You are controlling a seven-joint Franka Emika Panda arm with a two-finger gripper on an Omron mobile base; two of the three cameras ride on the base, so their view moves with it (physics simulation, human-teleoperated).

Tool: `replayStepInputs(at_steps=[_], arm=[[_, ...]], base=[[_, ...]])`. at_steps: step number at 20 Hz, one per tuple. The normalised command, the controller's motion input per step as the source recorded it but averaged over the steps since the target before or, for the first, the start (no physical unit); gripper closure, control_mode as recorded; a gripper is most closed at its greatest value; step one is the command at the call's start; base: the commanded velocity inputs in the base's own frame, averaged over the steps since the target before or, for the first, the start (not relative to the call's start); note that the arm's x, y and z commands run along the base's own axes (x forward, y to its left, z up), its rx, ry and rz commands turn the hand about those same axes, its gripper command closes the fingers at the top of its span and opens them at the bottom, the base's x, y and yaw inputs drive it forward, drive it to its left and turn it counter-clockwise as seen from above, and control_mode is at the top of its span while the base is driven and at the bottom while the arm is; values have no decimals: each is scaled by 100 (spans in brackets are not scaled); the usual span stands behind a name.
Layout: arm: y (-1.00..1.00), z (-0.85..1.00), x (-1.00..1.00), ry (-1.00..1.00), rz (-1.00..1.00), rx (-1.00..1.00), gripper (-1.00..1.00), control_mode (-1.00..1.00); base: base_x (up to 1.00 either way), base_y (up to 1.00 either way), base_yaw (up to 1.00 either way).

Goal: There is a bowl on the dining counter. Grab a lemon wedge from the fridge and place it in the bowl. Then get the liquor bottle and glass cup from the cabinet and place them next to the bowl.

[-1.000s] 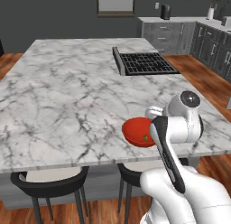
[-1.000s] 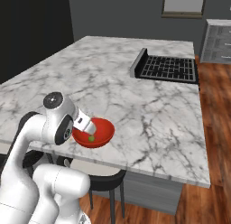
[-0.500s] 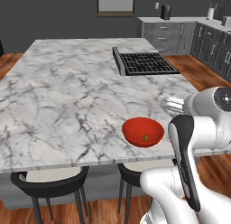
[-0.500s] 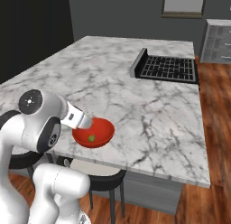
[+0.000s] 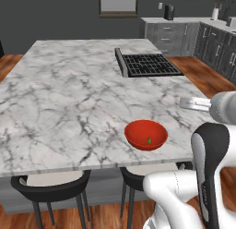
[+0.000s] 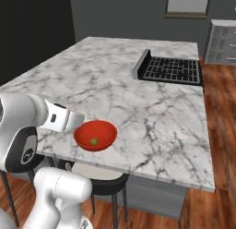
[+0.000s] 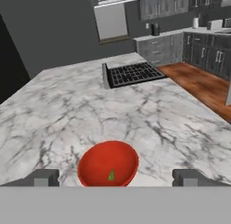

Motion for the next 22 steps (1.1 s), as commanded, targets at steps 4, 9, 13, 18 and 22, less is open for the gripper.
replayStepInputs(at_steps=[4, 9, 13, 18, 22], arm=[[7, -14, -10, 0, 2, -1, -100, -100], [0, -3, -7, -3, 0, 0, -100, -100], [0, 0, 0, 0, 0, 0, -100, 100], [0, 0, 0, 0, 0, 0, -100, 100], [0, 0, 0, 0, 0, 0, -100, 100]], base=[[0, 0, 0], [0, 0, 0], [-55, -22, -10], [-63, -71, -17], [-44, -96, -15]])
